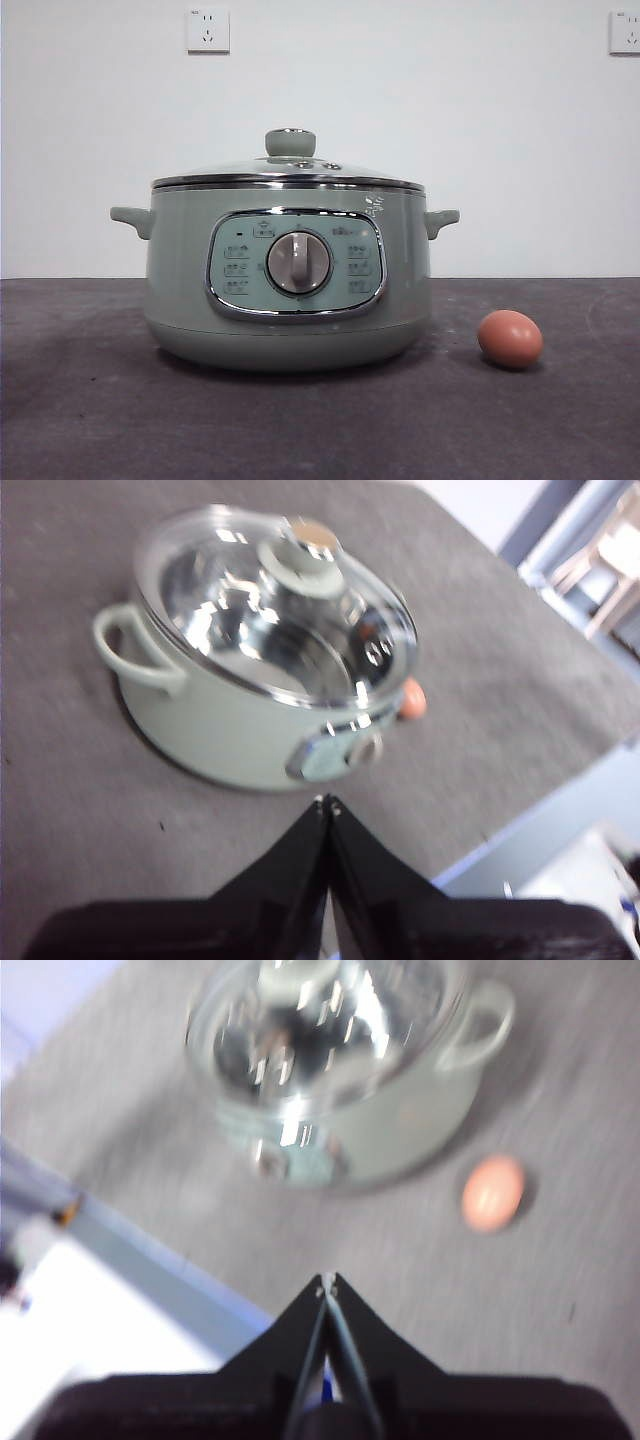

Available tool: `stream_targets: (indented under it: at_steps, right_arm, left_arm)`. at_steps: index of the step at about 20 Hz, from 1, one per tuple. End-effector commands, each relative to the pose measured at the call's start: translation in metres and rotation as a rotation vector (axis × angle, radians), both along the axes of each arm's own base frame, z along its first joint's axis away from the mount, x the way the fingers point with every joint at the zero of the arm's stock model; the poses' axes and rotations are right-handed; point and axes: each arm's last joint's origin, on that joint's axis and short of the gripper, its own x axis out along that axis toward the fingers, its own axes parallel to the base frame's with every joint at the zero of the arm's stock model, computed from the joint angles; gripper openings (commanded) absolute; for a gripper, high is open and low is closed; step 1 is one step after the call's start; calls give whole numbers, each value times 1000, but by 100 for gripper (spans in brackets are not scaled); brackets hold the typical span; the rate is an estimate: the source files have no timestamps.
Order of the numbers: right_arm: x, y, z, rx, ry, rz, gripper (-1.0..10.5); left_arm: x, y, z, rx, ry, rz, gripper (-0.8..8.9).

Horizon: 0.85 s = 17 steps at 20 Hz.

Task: Pick up the egg,open the lid,put the egg in the pot,close the lid

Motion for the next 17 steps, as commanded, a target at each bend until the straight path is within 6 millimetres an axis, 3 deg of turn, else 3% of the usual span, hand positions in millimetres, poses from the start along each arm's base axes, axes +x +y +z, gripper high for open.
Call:
stream_targets:
  at_steps: [1, 6, 7, 9, 10, 11, 17]
  right_arm:
    - [-1, 0, -4, -42, 35, 50, -11]
    - [-1, 0, -5, -52, 53, 60, 10]
    - [0, 0, -5, -49, 52, 56, 12]
    - [0, 0, -5, -36, 60, 38, 229]
    - [0, 0, -5, -26, 71, 26, 445]
    - [0, 0, -5, -23, 74, 21, 584]
    - [11, 2, -6, -10, 101, -1, 593]
  left_arm:
    - [-4, 0, 3, 60, -3, -57, -8]
    - [-8, 0, 3, 68, 22, -61, 5]
    - [-8, 0, 3, 67, 22, -61, 76]
    - [-7, 0, 4, 69, 21, -57, 519]
    - [-7, 0, 4, 69, 19, -57, 714]
    - [-7, 0, 4, 68, 18, -57, 727]
    - [-7, 0, 4, 67, 19, -56, 726]
